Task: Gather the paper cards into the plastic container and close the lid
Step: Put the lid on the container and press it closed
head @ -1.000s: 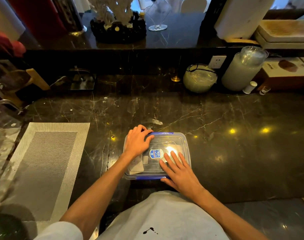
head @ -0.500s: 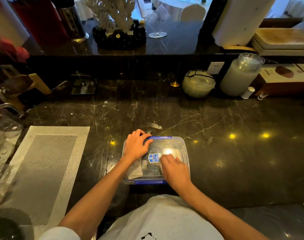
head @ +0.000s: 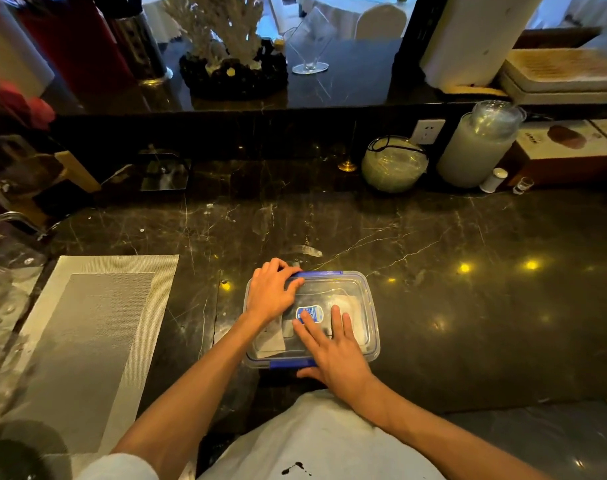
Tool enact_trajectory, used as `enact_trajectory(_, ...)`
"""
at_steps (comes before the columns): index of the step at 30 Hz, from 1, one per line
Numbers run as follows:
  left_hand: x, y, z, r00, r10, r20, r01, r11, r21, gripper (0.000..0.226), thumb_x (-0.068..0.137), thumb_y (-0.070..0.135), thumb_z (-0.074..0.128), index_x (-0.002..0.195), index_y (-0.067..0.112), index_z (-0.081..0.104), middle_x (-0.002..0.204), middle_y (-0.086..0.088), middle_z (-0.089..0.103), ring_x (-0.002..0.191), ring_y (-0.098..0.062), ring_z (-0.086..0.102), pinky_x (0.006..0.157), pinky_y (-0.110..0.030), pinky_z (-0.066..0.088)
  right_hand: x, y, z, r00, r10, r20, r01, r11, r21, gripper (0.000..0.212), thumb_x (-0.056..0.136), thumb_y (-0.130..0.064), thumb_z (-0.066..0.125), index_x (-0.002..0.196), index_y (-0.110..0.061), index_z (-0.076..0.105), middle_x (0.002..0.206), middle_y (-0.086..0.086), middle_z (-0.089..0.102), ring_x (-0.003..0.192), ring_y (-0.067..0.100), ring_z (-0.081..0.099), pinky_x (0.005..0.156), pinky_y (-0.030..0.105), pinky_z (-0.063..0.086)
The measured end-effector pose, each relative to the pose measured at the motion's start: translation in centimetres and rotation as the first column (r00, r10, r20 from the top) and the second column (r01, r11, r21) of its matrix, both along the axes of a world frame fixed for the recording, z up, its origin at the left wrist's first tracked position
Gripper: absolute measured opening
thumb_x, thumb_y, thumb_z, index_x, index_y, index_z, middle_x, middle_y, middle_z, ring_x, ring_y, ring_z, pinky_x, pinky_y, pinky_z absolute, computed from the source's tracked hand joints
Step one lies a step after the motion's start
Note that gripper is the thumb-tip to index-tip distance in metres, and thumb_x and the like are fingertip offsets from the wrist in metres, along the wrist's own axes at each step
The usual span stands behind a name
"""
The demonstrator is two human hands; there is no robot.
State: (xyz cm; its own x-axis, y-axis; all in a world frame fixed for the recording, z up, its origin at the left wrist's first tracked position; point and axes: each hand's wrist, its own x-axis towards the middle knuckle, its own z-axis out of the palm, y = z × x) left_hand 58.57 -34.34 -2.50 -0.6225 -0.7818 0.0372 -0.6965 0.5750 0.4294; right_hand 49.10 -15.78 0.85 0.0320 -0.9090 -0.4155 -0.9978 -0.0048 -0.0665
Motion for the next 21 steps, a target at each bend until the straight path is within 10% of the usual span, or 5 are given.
enact_trajectory(6, 1.1, 0.0, 2.4, 0.981, 0.106, -0.161, -0.080, 0.984, 0.158, 0.045, 0.096, 0.036, 0.052, 0.140, 0.034, 0.049, 0.132, 0.004, 0.054, 0.126, -0.016, 0.044, 0.107, -0.030, 0.017, -1.7, 0.2, 1.6, 0.919, -0.169, 0.357, 0.237, 0.959, -0.156, 0.070, 0.091, -0.070, 0.033, 0.152, -0.037, 0.028, 0.162, -0.010, 0.026, 0.152, 0.028, 0.013, 0.122, 0.045, 0.015)
enact_trajectory(11, 6.1, 4.1, 2.9, 0.846, 0.481, -0.231, -0.316, 0.800, 0.510, 0.053, 0.099, 0.028, 0.052, 0.149, 0.028, 0.034, 0.153, -0.004, 0.035, 0.143, -0.024, 0.030, 0.114, -0.051, 0.029, -6.0, 2.1, 1.5, 0.388, -0.486, 0.783, 0.832, 0.550, -0.071, 0.047, 0.099, -0.044, 0.046, 0.142, -0.026, 0.051, 0.151, -0.005, 0.047, 0.140, 0.012, 0.041, 0.116, 0.036, 0.035)
enact_trajectory(15, 9.6, 7.8, 2.3, 0.674, 0.704, -0.223, -0.236, 0.491, 0.838, 0.059, 0.101, 0.025, 0.049, 0.154, 0.021, 0.023, 0.156, -0.010, 0.035, 0.140, -0.028, 0.039, 0.110, -0.044, 0.037, -7.2, 2.8, 0.0, -0.135, -0.529, 0.838, 0.814, 0.423, 0.398, 0.052, 0.102, -0.049, 0.034, 0.150, -0.030, 0.038, 0.155, -0.001, 0.041, 0.142, 0.017, 0.039, 0.119, 0.041, 0.028)
enact_trajectory(21, 9.9, 7.4, 1.8, 0.720, 0.651, -0.239, -0.168, 0.498, 0.851, 0.042, 0.102, 0.017, 0.045, 0.145, 0.019, 0.041, 0.138, -0.007, 0.057, 0.115, -0.013, 0.060, 0.086, -0.025, 0.058, -6.7, 1.6, -0.4, -0.207, -0.469, 0.859, 0.744, 0.495, 0.450, 0.050, 0.101, -0.048, 0.038, 0.148, -0.033, 0.040, 0.150, -0.005, 0.048, 0.137, 0.015, 0.047, 0.117, 0.051, 0.035)
